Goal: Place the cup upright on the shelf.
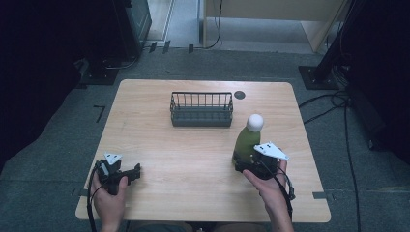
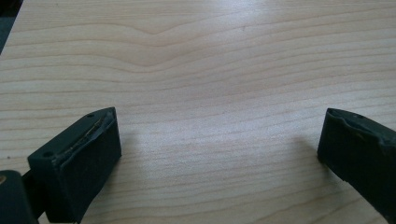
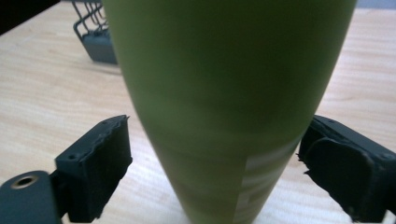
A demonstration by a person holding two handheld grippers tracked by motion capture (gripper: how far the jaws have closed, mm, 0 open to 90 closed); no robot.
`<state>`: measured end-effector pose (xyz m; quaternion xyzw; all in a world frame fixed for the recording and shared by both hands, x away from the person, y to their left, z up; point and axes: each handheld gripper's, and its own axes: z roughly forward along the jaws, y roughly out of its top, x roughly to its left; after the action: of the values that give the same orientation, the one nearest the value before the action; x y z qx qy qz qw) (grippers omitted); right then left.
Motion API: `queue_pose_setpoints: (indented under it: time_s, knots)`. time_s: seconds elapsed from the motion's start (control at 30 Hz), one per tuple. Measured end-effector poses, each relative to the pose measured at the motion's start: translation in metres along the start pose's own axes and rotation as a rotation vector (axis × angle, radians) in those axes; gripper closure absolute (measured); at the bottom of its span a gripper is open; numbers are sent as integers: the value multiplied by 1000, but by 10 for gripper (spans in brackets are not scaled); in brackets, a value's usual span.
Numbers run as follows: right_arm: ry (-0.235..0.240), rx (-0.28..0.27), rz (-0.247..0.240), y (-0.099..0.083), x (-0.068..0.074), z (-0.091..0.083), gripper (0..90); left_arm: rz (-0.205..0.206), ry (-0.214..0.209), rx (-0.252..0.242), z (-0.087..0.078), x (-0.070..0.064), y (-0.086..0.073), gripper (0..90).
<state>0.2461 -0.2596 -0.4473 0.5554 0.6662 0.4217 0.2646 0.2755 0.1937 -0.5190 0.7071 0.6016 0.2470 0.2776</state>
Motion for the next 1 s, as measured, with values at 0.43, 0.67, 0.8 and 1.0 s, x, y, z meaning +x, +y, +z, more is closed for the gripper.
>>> queue_pose_setpoints:
  time_s: [0.43, 0.67, 0.8, 1.0]
  knots:
    - [-13, -19, 17, 11, -1, 10, 156, 2, -1, 0, 0, 0, 0, 0]
    - [-17, -27, 1, 14, 1, 12, 192, 1, -2, 0, 0, 0, 0, 0]
    - [-26, -36, 6, 15, -1, 13, 198, 2, -2, 2, 0, 0, 0, 0]
    - [-29, -47, 9, 19, 0, 13, 200, 2, -1, 2, 0, 0, 0, 0]
